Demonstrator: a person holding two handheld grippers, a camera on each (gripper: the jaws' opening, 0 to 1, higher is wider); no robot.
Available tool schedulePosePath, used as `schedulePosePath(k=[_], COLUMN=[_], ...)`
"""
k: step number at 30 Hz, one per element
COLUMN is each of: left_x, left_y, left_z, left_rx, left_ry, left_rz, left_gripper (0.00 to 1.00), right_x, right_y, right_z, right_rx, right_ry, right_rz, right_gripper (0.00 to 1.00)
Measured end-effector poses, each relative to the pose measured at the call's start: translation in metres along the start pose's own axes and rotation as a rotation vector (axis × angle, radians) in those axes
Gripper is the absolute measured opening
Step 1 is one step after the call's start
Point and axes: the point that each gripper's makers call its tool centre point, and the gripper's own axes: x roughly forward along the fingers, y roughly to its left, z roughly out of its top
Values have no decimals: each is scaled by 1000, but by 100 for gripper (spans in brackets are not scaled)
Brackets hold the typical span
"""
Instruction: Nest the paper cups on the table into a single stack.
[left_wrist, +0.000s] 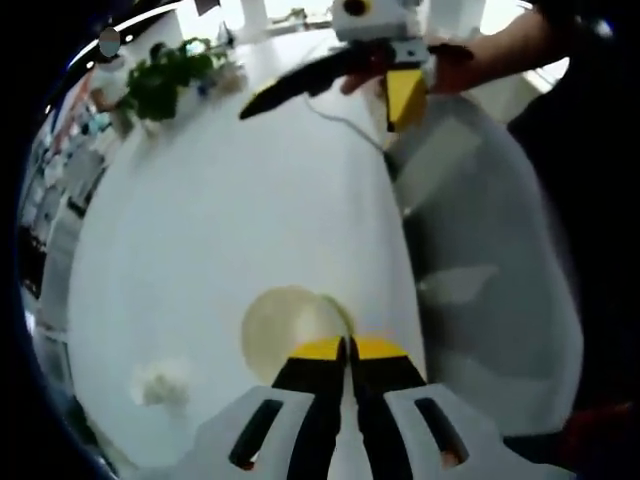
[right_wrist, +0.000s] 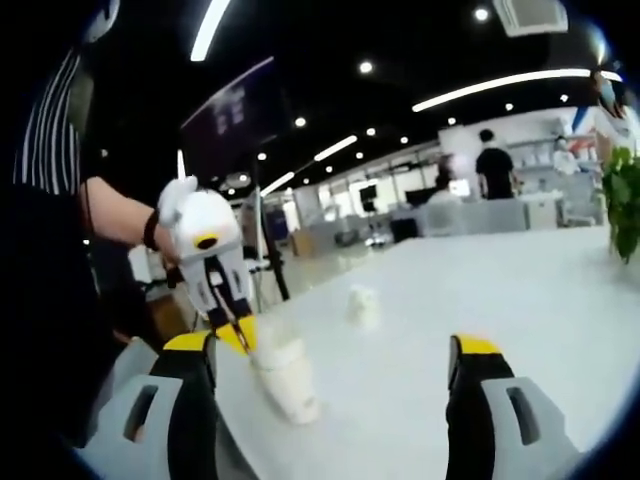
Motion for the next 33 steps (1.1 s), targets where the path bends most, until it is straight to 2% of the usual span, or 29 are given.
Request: schedulePosePath(k=[15,27,33], left_x=[13,13,9], left_y=[-6,-3,-4], left_z=[-3,-3,-3], left_rx=[-16,-18,-10], left_ry=[38,42,23], left_rz=[-48,-46,-45], left_gripper=[1,1,2], right_x=[-2,-6,-5], right_y=[-1,-4,-2], right_z=[-3,-3,-1], right_rx=[21,28,32], right_ry=[-15,-24,-36], right_rz=[2,-5,2], right_gripper=[94,91,89])
